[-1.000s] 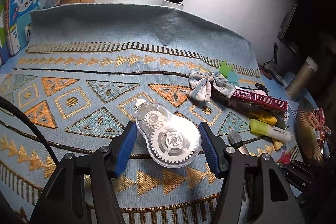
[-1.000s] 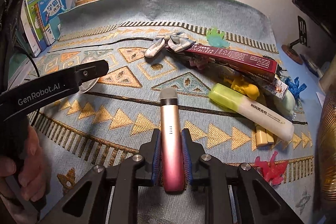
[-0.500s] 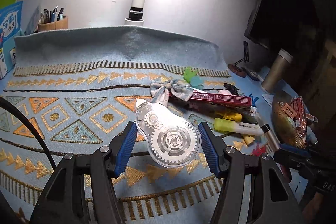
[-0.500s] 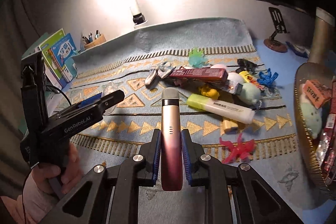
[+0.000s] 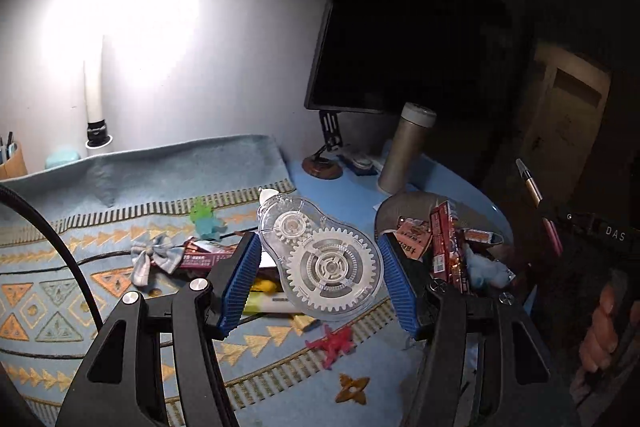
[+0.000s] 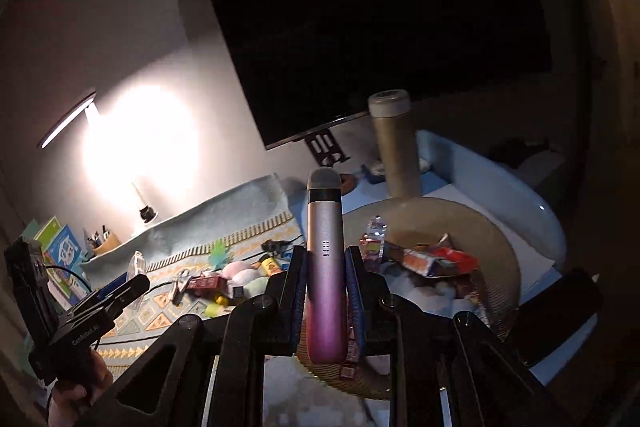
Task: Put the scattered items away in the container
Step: 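Carry the tape dispenser and pink pen to the amber bowl and release both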
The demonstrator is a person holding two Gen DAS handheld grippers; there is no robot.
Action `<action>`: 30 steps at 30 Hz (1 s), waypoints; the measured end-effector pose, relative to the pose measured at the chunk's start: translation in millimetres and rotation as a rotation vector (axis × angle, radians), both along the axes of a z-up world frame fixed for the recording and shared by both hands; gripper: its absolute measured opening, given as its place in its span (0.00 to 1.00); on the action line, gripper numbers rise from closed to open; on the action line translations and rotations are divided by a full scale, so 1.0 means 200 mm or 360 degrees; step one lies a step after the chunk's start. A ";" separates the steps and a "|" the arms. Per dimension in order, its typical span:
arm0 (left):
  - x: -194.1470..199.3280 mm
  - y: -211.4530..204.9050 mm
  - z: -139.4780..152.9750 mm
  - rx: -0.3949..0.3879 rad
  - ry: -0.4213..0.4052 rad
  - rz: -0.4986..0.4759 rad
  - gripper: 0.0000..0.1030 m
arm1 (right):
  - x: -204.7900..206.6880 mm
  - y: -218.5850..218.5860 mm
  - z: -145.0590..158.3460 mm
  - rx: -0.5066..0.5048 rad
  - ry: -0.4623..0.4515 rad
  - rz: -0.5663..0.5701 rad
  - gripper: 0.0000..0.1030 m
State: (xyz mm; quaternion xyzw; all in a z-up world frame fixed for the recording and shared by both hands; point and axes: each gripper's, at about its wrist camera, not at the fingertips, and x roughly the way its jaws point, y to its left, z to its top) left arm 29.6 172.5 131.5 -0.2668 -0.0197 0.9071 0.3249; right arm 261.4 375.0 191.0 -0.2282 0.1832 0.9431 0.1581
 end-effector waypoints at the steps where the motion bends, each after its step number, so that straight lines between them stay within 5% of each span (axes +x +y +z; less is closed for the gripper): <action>1: 0.01 0.05 0.02 -0.0001 0.0010 -0.0037 0.56 | 0.02 0.05 0.01 -0.0007 0.0000 -0.0045 0.18; 7: -0.01 0.37 0.06 -0.0016 0.0003 -0.0260 0.56 | 0.04 0.31 -0.03 -0.0106 -0.0043 -0.0229 0.18; 19: -0.18 0.85 -0.22 -0.0110 -0.0303 -0.0487 0.58 | -0.34 0.62 -0.28 -0.0275 -0.0377 -0.0243 0.18; 23: -0.22 0.87 -0.26 -0.0055 -0.0430 -0.0526 0.64 | -0.34 0.70 -0.35 -0.0469 -0.0301 -0.0174 0.18; 30: -0.17 0.78 -0.22 0.0006 -0.0420 -0.0533 0.66 | -0.22 0.69 -0.30 -0.0479 -0.0199 -0.0194 0.26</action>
